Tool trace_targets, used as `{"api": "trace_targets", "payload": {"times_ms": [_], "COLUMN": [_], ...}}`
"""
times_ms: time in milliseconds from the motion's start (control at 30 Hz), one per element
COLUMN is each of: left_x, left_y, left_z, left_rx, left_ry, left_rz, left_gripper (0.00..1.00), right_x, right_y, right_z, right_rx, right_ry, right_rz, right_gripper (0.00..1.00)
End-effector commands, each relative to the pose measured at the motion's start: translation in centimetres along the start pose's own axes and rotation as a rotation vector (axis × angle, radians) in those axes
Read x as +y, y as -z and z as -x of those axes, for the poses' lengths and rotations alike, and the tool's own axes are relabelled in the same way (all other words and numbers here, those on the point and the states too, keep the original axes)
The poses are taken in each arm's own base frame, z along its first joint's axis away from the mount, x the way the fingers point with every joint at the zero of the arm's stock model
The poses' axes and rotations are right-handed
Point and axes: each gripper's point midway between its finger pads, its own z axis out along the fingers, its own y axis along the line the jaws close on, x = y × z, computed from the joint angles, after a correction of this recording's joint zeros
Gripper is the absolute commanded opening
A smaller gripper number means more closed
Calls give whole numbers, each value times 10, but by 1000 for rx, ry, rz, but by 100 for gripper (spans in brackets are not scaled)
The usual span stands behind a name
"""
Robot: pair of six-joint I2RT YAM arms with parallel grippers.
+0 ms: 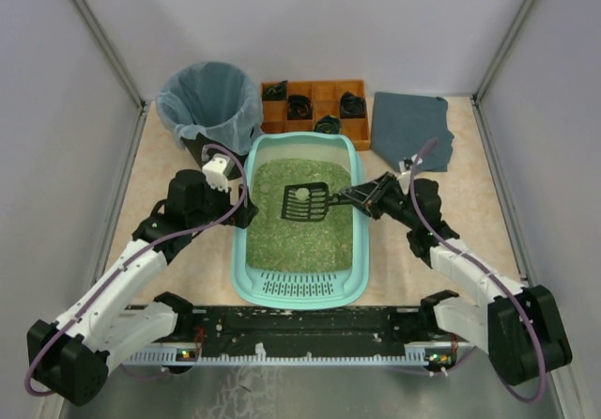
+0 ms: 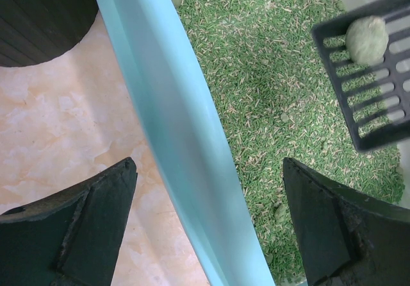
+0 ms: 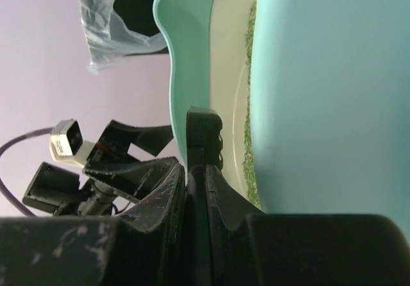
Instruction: Clean the litter box
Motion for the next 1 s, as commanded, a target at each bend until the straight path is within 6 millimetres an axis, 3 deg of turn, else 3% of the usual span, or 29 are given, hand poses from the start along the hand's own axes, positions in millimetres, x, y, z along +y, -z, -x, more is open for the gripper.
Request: {"api": "trace_targets", "payload": {"times_ms": [0,167,233,300,333,433,500,533,600,633,767,800,900,967], "left_x": [-2,-2,-3,-3,-2,-2,-2,-3,-4,-3,-2,-2,-4,-3], "left_y": [0,0,-1,0,1,1,0,-1,0,0,1,0,0,1], "left_z": [2,2,2,2,3,3,3,2,1,2,3,3,2,2], "left_rx": [-15,-16,-11,-14,-18,-22,-17,-13,-9,-13,-24,-21,-11,-15], "left_ry": [-17,-17,-17,-17,-18,-18,-18,-17,-17,-17,-18,-18,-17,-16], "left_rz": [-11,-13,-18,-16,-13,-12,-15,-19,-22,-20,-15,-15,-24,-17], "left_gripper": [100,100,100,100,100,100,100,100,100,100,100,100,100,100], "right_x": [25,57,50,28,30,68,82,81,49,42,66,66,37,50], "right_y": [8,-5,0,7,9,2,0,2,9,14,0,0,19,17], "right_z": [25,0,14,27,29,8,-4,2,29,34,4,6,33,26], "right_rx": [-123,45,-39,-139,-160,-34,34,-8,-191,-235,-61,-73,-270,-221], "right_ry": [35,169,141,59,47,149,218,217,94,57,172,173,42,160], "right_rz": [60,141,98,36,63,215,262,247,97,95,191,182,104,140], "right_gripper": [0,0,0,0,0,0,0,0,0,0,0,0,0,0]}}
